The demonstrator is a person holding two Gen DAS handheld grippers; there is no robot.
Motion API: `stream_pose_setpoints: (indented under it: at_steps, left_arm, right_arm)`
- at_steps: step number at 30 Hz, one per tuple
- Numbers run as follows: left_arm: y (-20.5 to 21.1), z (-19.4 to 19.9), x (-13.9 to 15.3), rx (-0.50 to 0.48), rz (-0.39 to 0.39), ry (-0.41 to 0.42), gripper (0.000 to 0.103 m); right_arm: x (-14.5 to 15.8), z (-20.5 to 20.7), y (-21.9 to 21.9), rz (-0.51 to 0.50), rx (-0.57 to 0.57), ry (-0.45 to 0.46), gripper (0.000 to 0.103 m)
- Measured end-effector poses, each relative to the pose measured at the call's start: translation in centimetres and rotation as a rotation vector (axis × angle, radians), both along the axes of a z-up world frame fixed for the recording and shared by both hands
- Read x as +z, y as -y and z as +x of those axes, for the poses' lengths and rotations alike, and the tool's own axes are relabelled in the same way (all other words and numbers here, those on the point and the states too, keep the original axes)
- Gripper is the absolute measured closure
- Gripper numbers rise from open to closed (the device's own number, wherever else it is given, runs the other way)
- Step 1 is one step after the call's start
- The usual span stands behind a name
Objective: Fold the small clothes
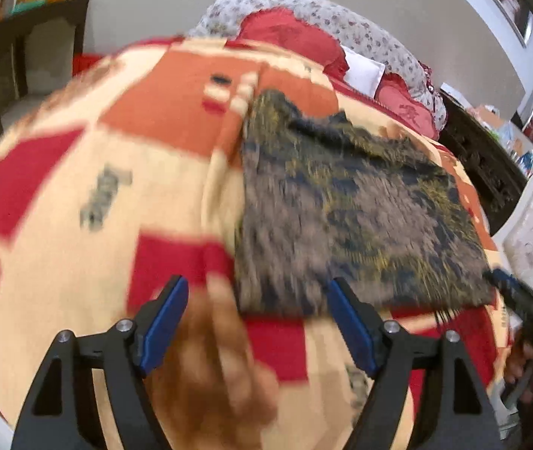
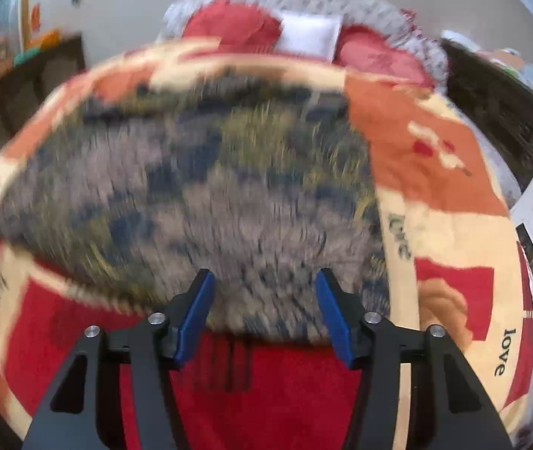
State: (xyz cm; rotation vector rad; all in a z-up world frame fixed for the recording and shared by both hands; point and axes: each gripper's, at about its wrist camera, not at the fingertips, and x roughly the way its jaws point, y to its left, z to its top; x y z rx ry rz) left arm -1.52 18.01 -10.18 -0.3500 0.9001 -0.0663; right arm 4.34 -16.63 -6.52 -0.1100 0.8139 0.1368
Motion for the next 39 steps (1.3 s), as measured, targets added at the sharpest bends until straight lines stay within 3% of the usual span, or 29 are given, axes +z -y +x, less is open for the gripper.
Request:
stream_pose_setpoints:
  at_steps: [3,5,7,10,11,14,16,20,26,29,31,34,39]
  left_arm:
    - [0.7,-1.5,-0.9,-0.007,-0.114,-0.013,0.022]
    - [1.2,-1.5,-0.7,-0.011,-0.177,-0.006,0.015]
    - [1.3,-1.2,-0.5,0.0,-0.288,-0.004,0.012]
    - [1.4,-1.3,0.3,-0.027,-0.485,0.035,0.012]
    - [1.7,-1.2,0.6,-0.036,-0.511,0.049,0.012]
    - [2.8,-1.0,0.6,-0.042,-0.495,0.06,0.012]
    - [2.9,-0.1,-1.1,-0.008,-0.505,0.0,0.012]
    - [1.0,0.6,-2.3,0.111,-0.511,-0.024,0.025]
    - [-1.5,1.9,-3.2,0.207,-0.615,-0.006,0.029]
    - [-2.4,2.9,-3.6,0.278,-0.717,-0.034,0.026]
    - [-2.5,3.0,-3.4,0.27,-0.766,-0.038,0.023]
    - [-1.8,2.5,-2.6,0.183,-0.809,-0.011,0.023]
    - [-2.7,2.1,-1.6,0.16,-0.766,0.076,0.023]
  right_arm:
    - [0.5,1.3,-1.4,-0.005,0.024,0.037,0.052]
    - [-1.0,2.8,-2.2,-0.031,0.03,-0.006,0.052]
    - [-3.7,4.1,-2.4,-0.07,0.029,-0.092,0.051]
    - [-3.9,3.9,-1.4,-0.003,0.058,-0.063,0.05]
    - [-3.9,3.9,-1.2,0.013,0.059,-0.061,0.05]
    - [-3.9,3.8,-1.3,0.007,0.063,-0.053,0.05]
    - [-3.9,3.9,-1.7,-0.019,0.063,-0.047,0.049]
    - [-4.0,3.7,-1.8,-0.019,0.062,-0.043,0.049]
    - [-3.9,3.6,-1.7,-0.025,0.062,-0.04,0.049]
    - [-3.9,3.5,-1.7,-0.026,0.063,-0.039,0.049]
    - [-4.0,3.5,-1.7,-0.026,0.063,-0.039,0.049]
    - [-3.9,3.5,-1.7,-0.029,0.062,-0.037,0.049]
    - [-3.9,3.4,-1.8,-0.038,0.061,-0.033,0.049]
